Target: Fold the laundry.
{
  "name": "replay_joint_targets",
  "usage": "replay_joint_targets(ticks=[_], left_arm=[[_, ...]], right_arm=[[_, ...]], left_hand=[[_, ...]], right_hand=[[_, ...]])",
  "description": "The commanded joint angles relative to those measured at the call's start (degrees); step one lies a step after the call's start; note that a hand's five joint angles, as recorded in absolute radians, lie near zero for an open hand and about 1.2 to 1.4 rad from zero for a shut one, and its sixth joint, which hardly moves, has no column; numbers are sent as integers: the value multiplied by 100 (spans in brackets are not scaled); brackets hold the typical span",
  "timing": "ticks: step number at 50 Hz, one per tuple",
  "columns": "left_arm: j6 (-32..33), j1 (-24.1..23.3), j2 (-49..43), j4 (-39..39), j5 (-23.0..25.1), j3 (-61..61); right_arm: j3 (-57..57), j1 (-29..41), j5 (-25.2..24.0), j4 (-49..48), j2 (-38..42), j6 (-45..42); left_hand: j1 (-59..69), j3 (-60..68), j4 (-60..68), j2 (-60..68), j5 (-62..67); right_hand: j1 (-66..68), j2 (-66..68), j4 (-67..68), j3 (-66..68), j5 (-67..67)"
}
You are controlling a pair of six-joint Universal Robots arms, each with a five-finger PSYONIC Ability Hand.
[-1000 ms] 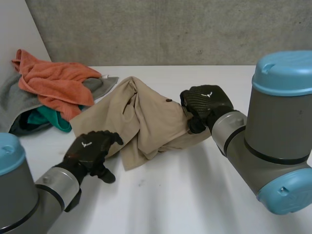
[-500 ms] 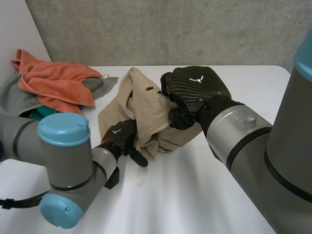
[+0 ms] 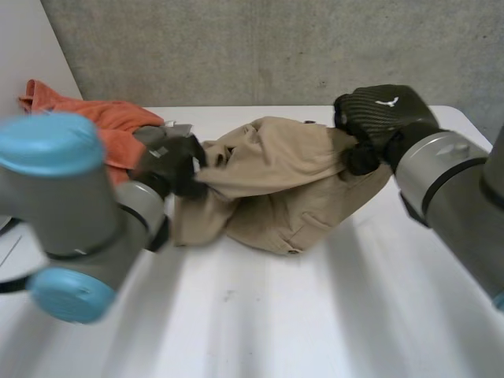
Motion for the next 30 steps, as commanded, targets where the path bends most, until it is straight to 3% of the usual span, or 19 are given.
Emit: replay_joint_targets(ticks=[1,4,10,18,26,30], left_arm=[[1644,804,1596,-1352,1698,183],[1795,935,2028,-1557,1859,613],[1541,1226,2215,-1399,1499,1642],[1409,1182,2232,-1311,1191,2926],[1461,1156,1671,-1110,1147,3472],[1488,1147,1073,-899,1173,3569]], right_arm=[[-56,-482,-688,176,-59,-1107],[-232,-439,-734,159,-156,-1249],[-873,-271,-488,-104,-692,-1074],[-1427,-254,-444,-737,-939,-898],[-1639,-262,-549,-755,-781,-854],[-1726,-298,-532,-799,-219,-836]], left_hand=[[1330,1216,1173,1167,1291],[1330,1216,1173,1167,1291],[1330,1216,1173,1167,1291],[1330,1216,1173,1167,1291],[1330,1216,1173,1167,1291],[1330,1216,1173,1167,1291]], right_hand=[[1796,1270,1148,1144,1178],[1796,1270,1148,1144,1178],[1796,1270,1148,1144,1178],[1796,1270,1148,1144,1178],[1796,1270,1148,1144,1178],[1796,1270,1148,1144,1178]])
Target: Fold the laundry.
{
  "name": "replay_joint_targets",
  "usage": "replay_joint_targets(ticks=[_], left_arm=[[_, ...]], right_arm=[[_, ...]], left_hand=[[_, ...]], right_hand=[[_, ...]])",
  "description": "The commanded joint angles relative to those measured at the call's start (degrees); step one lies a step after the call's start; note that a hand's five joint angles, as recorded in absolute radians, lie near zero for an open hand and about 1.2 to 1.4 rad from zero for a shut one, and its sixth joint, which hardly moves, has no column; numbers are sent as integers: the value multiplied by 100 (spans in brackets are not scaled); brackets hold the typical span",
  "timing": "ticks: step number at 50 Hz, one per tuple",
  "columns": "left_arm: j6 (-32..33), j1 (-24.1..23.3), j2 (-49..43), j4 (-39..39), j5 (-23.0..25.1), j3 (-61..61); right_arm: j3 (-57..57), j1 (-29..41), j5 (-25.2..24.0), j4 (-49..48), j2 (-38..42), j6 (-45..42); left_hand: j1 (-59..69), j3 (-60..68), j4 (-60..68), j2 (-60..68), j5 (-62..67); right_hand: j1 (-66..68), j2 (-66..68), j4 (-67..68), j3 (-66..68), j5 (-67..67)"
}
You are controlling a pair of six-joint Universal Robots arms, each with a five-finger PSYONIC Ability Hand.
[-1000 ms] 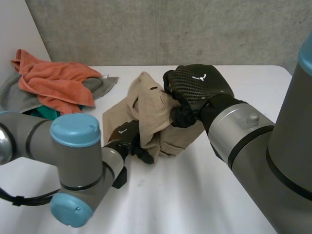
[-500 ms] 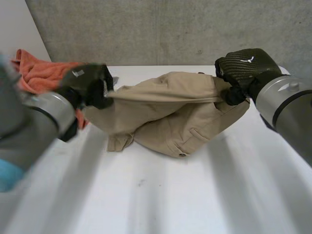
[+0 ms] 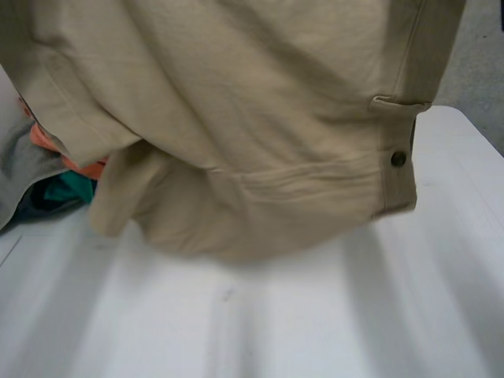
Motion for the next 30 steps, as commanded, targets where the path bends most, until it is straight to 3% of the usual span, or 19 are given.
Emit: replay_joint_targets(ticks=[1,7,14,15,16,17,18,24,30], left_arm=[[67,-36,-1027,376,59,147],[400,-132,-2504,1614,120,462],[375,-185,-4447,3197,357,1464],[322,-177,-4588,3268,375,1569],[270,-177,-4807,3312,419,1788],[243,-177,-4879,3286,419,1877],[243,-168,-4931,3234,411,1956],[313,-106,-4704,2557,68,1879],[532,-36,-3870,2381,-99,729]], right_arm=[[-156,-63,-2,-60,916,24],[-455,-81,296,-560,2077,68],[-816,33,745,-3134,3572,-168],[-860,50,754,-3381,3704,-300],[-999,68,675,-3661,3948,-649],[-1096,68,640,-3673,4047,-835],[-1184,94,587,-3595,4135,-1020],[-1335,-19,604,-2199,3979,-917],[-782,-46,815,-1161,3258,-907]], left_hand=[[1330,1198,1153,1153,1290],[1330,1198,1153,1153,1290],[1330,1198,1153,1153,1290],[1182,1050,1005,1005,1142],[-2266,-2398,-2443,-2443,-2307],[-4632,-4764,-4809,-4809,-4672],[-5670,-5802,-5847,-5847,-5710],[-5670,-5802,-5847,-5847,-5710],[-5670,-5802,-5847,-5847,-5710]], right_hand=[[1723,1270,1140,1144,1177],[1723,1270,1140,1144,1177],[1655,1201,1071,1075,1108],[-444,-898,-1028,-1024,-991],[-5277,-5730,-5860,-5856,-5823],[-5277,-5730,-5860,-5856,-5823],[-5135,-5588,-5718,-5714,-5681],[-5277,-5730,-5860,-5856,-5823],[-5277,-5730,-5860,-5856,-5823]])
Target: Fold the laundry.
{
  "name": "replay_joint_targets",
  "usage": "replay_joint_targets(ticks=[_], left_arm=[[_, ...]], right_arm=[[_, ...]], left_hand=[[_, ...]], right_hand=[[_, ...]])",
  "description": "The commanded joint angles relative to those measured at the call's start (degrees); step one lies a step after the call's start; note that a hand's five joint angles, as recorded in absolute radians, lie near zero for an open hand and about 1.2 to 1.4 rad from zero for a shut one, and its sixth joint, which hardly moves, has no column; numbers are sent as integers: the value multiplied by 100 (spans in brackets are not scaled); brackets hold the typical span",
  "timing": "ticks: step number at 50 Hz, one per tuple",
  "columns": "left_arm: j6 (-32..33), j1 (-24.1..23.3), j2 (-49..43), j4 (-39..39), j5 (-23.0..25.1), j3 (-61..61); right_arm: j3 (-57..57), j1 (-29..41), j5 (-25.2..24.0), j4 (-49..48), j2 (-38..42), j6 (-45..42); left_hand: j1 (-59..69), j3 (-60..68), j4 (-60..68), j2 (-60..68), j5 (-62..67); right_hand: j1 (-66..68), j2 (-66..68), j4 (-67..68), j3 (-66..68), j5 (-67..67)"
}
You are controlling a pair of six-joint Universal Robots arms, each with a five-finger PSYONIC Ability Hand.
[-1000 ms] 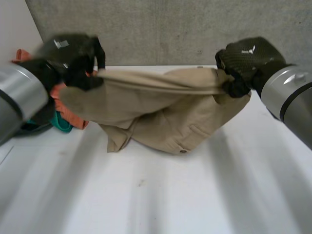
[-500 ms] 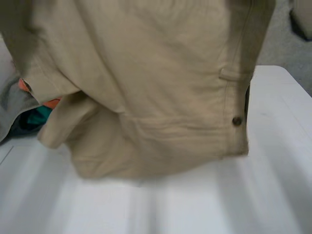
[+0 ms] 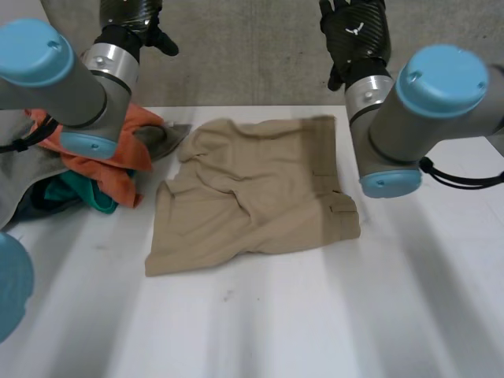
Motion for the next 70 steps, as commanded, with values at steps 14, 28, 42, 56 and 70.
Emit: replay_joint_targets(ticks=[14,28,42,56,70], left_arm=[[1301,-195,3543,-1174,-128,-6121],[1345,-143,3237,-1079,-41,-7960],[1573,-257,2332,-86,-234,-7090],[1969,-327,1478,-59,-348,-5982],[1811,-416,2926,-1525,-235,-6807]], right_arm=[[3180,-325,-722,4065,-2036,-124],[4649,-589,-1592,1325,-1369,-80],[4465,-475,-1707,-57,-683,-282],[3840,-484,-1558,-830,11,-616],[4157,-695,-1408,1680,-1218,-581]], left_hand=[[-85,-199,-143,-164,-281],[1737,1623,1679,1658,1541],[1752,1639,1695,1674,1556],[6427,6313,6369,6348,6231],[6915,6801,6857,6836,6719]], right_hand=[[2697,2773,2749,2755,2670],[2112,2188,2164,2171,2085],[1420,1496,1472,1479,1393],[5453,5529,5505,5512,5426],[6755,6831,6807,6813,6728]])
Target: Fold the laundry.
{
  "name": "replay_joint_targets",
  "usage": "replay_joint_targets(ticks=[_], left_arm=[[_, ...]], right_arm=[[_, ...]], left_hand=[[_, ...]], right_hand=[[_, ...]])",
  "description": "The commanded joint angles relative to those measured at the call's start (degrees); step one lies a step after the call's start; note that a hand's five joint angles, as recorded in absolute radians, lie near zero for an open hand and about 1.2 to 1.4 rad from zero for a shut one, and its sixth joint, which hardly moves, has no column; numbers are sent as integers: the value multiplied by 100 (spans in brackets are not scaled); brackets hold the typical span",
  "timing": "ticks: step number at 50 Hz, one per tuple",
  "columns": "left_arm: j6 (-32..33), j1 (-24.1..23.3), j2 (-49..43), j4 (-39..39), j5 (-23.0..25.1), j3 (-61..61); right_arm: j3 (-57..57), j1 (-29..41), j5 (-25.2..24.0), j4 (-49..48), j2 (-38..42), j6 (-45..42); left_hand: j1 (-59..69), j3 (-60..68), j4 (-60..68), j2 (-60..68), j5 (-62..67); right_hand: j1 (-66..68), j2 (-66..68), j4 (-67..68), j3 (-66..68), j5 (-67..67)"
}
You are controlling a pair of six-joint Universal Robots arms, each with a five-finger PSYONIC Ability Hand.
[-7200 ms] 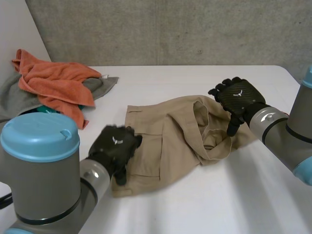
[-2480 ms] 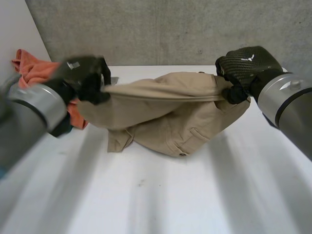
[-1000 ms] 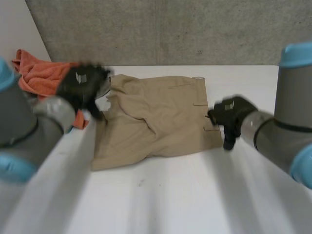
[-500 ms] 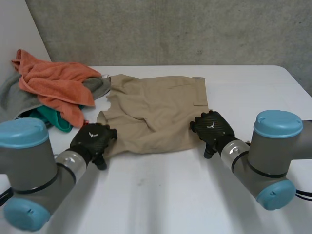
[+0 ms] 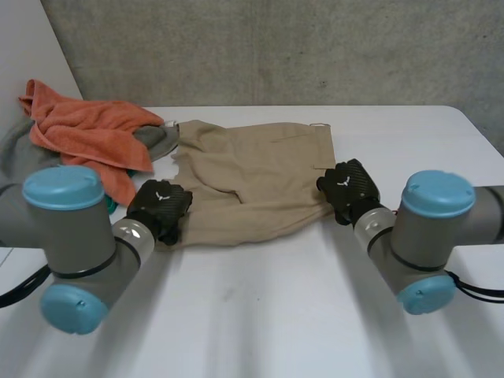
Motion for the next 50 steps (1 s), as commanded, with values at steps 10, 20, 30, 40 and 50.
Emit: replay_joint_targets(ticks=[10,20,30,40,50], left_arm=[[453,-65,1653,-2929,538,-1026],[585,-451,1636,-3494,477,-631],[163,-566,441,-1069,336,1038],[391,-671,-1993,498,160,4043],[314,-680,-3822,427,290,6532]], right_arm=[[518,-772,-264,6319,-2015,-1284],[449,-939,-317,6276,-2139,-1531],[-106,-992,-194,4529,-1700,-346],[-510,-948,377,1462,-909,227],[-1248,-773,553,-956,628,-291]], left_hand=[[1356,1222,1177,1176,1343],[1356,1222,1177,1176,1343],[1356,1222,1177,1176,1343],[1356,1222,1177,1176,1343],[-5644,-5778,-5823,-5824,-5657]], right_hand=[[1661,1259,1169,1208,1311],[1661,1259,1169,1208,1311],[1661,1259,1169,1208,1311],[1661,1259,1169,1208,1311],[-5339,-5741,-5831,-5792,-5689]])
